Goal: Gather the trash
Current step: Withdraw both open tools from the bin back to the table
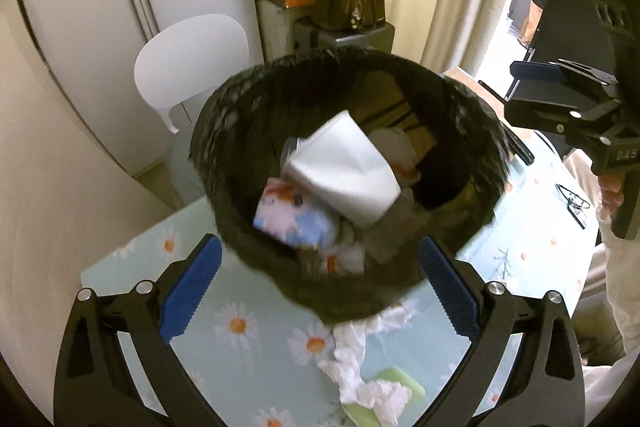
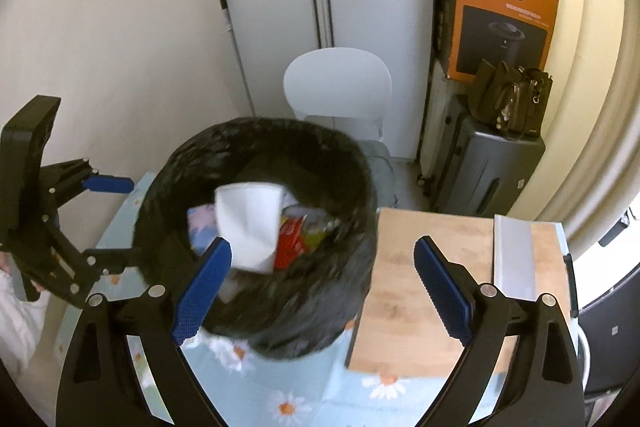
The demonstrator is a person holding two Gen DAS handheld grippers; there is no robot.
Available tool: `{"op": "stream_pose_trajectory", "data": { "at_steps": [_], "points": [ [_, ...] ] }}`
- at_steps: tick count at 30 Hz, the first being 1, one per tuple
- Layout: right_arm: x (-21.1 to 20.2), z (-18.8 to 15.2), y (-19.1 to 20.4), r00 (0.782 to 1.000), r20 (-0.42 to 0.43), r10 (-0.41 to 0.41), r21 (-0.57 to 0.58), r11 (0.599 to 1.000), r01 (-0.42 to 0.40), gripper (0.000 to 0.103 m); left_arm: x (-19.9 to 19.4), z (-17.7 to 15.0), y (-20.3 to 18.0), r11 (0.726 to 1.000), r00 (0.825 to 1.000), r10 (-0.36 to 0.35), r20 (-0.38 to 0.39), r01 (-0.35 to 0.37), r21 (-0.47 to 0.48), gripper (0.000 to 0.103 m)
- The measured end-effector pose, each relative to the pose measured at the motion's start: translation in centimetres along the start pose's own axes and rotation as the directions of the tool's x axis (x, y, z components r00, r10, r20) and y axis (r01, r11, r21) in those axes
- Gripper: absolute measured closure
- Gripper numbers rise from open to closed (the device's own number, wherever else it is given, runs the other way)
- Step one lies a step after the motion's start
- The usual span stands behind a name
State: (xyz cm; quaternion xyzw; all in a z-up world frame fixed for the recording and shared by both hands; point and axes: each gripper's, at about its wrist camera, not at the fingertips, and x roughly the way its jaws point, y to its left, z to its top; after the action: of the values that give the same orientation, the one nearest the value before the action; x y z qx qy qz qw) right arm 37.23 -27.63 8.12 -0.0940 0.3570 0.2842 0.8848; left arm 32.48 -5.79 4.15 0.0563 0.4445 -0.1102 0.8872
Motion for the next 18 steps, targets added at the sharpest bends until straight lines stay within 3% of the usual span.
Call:
{"op": "stream_pose_trajectory", "data": {
  "at_steps": [11, 18],
  "points": [
    [-2.5, -3.8, 4.1, 0.999, -0.042, 0.019, -0.033, 0.999, -0.02, 0.015, -3.4, -6.3, -0.5, 0.998, 0.999, 0.034, 0.003, -0.034, -0.06, 0.006],
    [-1.9, -7.1, 6.8, 0.992, -0.102, 0.072, -0.04, 0.996, -0.076, 0.015, -3.6, -10.5, 0.1, 0.994, 0.999, 0.007, -0.032, -0.011, -0.113, 0.006]
  ]
}}
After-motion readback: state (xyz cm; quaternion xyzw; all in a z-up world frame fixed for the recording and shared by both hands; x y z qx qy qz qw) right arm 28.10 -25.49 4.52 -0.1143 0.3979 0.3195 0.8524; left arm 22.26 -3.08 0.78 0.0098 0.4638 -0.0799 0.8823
